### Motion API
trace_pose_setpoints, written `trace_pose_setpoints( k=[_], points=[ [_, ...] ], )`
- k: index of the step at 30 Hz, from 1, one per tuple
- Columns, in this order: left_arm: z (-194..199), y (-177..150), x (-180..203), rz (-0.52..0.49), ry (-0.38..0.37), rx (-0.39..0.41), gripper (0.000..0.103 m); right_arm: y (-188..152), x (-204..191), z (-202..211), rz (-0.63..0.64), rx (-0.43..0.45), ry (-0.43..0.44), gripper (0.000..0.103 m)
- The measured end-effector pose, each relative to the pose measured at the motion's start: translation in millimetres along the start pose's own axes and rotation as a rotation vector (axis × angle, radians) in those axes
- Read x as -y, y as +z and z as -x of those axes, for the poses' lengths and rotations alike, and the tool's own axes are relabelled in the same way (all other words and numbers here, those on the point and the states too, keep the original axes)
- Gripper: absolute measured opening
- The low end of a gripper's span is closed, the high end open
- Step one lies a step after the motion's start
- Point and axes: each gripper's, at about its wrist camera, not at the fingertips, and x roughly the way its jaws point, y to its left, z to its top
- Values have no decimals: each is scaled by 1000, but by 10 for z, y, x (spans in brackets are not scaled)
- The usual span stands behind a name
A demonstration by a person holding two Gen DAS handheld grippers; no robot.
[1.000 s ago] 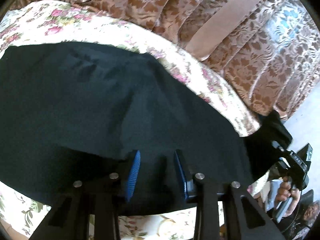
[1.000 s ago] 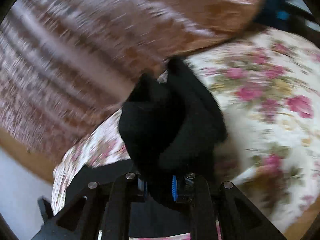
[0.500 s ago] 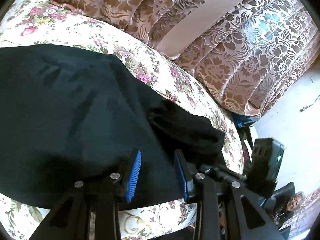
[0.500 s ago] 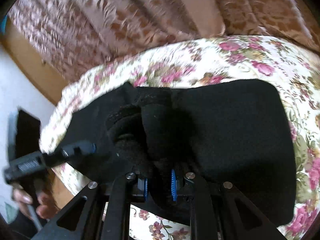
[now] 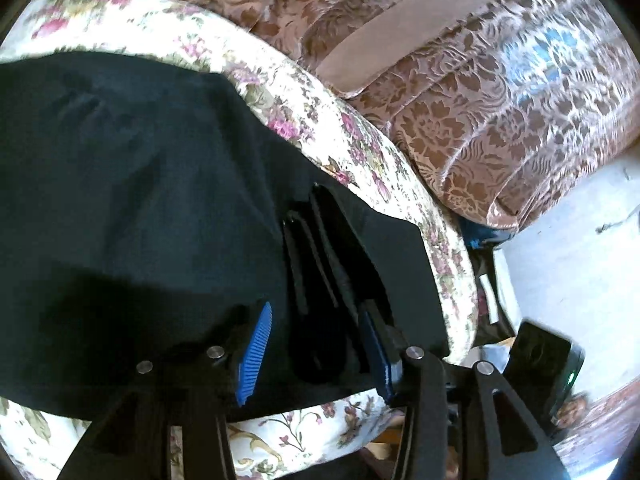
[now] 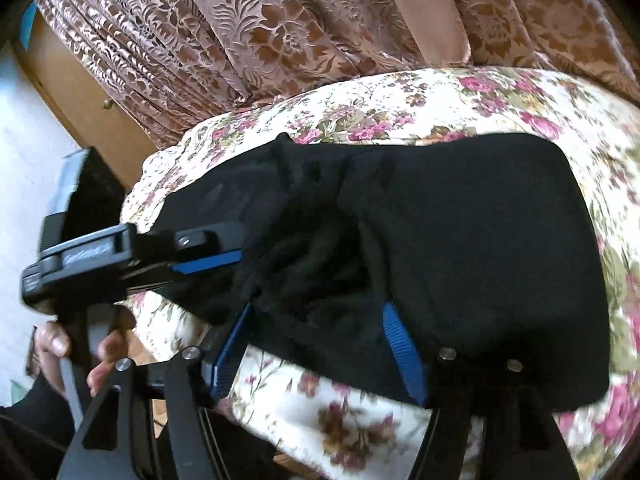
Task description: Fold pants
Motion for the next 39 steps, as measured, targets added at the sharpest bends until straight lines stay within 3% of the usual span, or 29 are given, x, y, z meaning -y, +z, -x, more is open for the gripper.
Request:
trace_pose_setpoints(
  k=[4,9,11,13,17,19,20,21,22,25,27,28,29,31,38,39],
  points=[
    [-6,43,-153,130,-99,-21,61,-184,34,199,-24,-4,23,67],
    [-71,101,-137,186,-163,-38,63,-480,188,287,-113,-43,-4,65],
    [-140,125,-84,190,-161,-46,66,-578,261,286,-136,-46,-62,62],
    [-219,143,-39,183,-154,-71,66,-647,307,271,-140,-39,-124,48],
    [-433,161,105,133,-68,-114,63,-768,428,161,-171,-40,-203,41],
    [-505,160,144,122,-64,-143,50,-789,455,157,-186,-24,-197,42],
    [-562,160,153,123,-52,-167,49,-796,464,163,-188,-16,-192,43],
    [-598,160,167,114,-36,-179,46,-803,487,163,-199,-13,-171,51],
    [-624,162,194,91,-17,-182,34,-823,532,170,-221,-11,-135,61],
    [-609,170,341,2,21,-162,21,-831,648,172,-286,-11,-14,76],
    [-523,176,460,-51,1,-132,18,-854,691,196,-313,-19,22,76],
    [-473,190,528,-74,-18,-118,17,-877,718,217,-333,-24,40,71],
    [-414,211,600,-96,-45,-101,17,-902,762,252,-367,-33,57,64],
    [-310,254,724,-129,-89,-73,17,-960,841,346,-409,-56,50,40],
    [-40,407,1099,-230,-199,-4,12,-967,979,932,-422,100,-193,41],
    [-10,425,1137,-241,-213,-1,12,-937,1002,963,-424,117,-216,46]
  ],
)
